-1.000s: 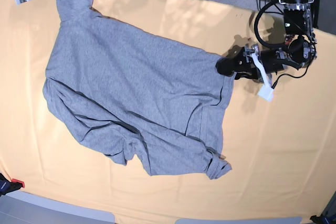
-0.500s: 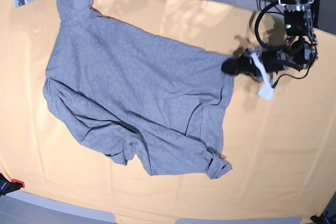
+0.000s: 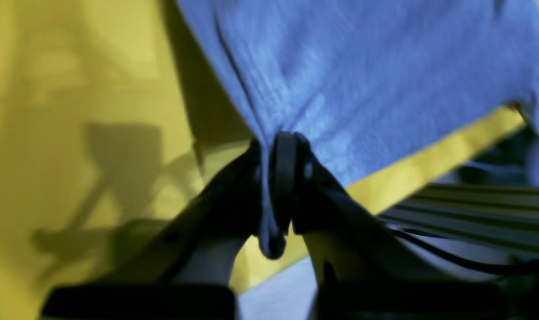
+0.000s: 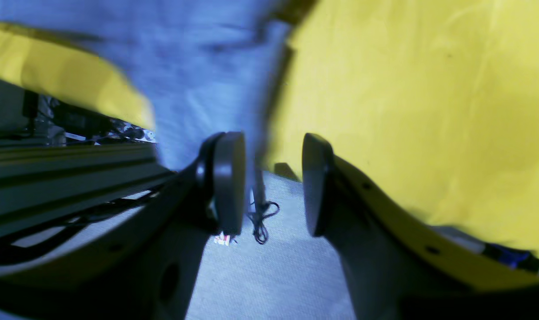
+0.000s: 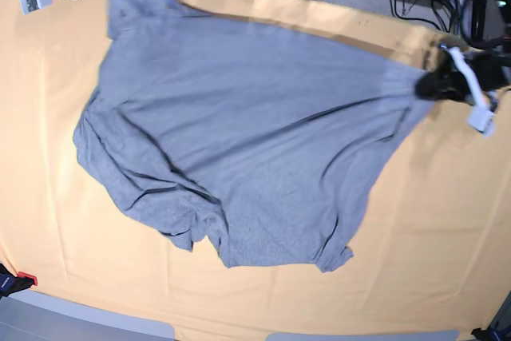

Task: Layout the t-shirt on the table in an organized manner, then fold the t-shirt properly
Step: 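Pull the held hem corner with the left gripper away from the right gripper, then regrasp the collar edge with the right gripper and pull it outward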

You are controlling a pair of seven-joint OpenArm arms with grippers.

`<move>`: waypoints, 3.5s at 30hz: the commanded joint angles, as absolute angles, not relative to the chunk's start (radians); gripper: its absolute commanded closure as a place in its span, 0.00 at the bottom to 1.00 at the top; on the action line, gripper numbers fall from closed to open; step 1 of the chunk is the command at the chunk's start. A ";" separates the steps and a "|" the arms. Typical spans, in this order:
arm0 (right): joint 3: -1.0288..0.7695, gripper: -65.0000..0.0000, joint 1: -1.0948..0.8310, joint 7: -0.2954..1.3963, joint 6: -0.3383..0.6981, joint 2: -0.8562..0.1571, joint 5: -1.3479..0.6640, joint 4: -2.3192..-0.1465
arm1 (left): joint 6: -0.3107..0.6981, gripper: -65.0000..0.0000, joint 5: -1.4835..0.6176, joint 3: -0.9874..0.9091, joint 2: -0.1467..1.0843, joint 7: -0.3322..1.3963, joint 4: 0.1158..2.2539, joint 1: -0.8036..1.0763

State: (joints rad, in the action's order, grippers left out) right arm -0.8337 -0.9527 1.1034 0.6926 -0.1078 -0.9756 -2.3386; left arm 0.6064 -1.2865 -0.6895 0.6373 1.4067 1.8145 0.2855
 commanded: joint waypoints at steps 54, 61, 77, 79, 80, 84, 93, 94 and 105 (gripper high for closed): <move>-0.582 0.51 -0.640 1.146 0.698 -0.114 -1.061 -2.005 | 0.494 1.00 -0.852 -0.897 0.660 1.068 1.828 0.465; -0.582 0.51 -0.640 1.137 0.698 -0.114 -1.060 -2.005 | 0.403 1.00 -0.686 -0.897 0.668 0.995 1.828 0.464; -0.518 0.51 -0.675 1.313 0.698 -0.114 -1.291 -2.005 | 0.321 1.00 -0.558 -0.897 0.667 0.946 1.828 0.401; -0.489 0.51 -0.693 1.323 0.698 -0.114 -1.291 -2.005 | 0.298 1.00 -0.558 -0.897 0.667 0.946 1.828 0.371; -0.472 0.51 -0.700 1.328 0.698 -0.114 -1.290 -2.005 | 0.298 1.00 -0.558 -0.897 0.667 0.946 1.828 0.356; -0.405 0.51 -0.703 1.325 0.698 -0.114 -1.275 -2.005 | 0.298 1.00 -0.572 -0.897 0.667 0.948 1.828 0.318; -0.373 0.51 -0.701 1.145 0.698 -0.113 -1.038 -2.005 | 0.299 1.00 -0.619 -0.897 0.665 0.970 1.828 0.319; -0.373 0.51 -0.701 1.124 0.698 -0.113 -0.999 -2.005 | 0.299 1.00 -0.619 -0.897 0.665 0.970 1.828 0.319; -0.330 0.51 -0.702 1.113 0.657 -0.111 -0.854 -2.005 | 0.299 1.00 -0.641 -0.897 0.665 0.977 1.828 0.319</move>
